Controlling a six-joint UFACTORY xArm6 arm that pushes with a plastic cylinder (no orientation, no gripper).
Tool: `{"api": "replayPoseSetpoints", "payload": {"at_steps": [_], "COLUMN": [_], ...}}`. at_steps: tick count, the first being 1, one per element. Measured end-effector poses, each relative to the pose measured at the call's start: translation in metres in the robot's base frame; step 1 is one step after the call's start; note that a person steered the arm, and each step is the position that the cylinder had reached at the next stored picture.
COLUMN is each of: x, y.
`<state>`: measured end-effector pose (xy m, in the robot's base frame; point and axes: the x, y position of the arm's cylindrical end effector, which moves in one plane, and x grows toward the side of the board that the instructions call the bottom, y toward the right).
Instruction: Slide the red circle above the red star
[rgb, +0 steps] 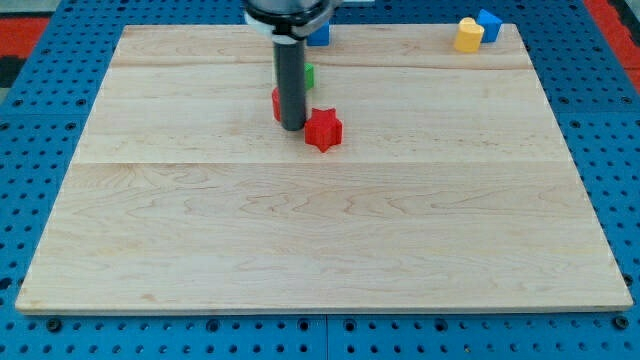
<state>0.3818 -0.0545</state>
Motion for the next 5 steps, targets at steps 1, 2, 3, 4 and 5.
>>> {"api": "replayPoseSetpoints", "payload": {"at_steps": [1, 2, 3, 4, 5], "x": [0.000, -0.004, -0.022, -0.033, -0.034], "y": [-0.064, -0.076, -0.039, -0.012, 0.018]}}
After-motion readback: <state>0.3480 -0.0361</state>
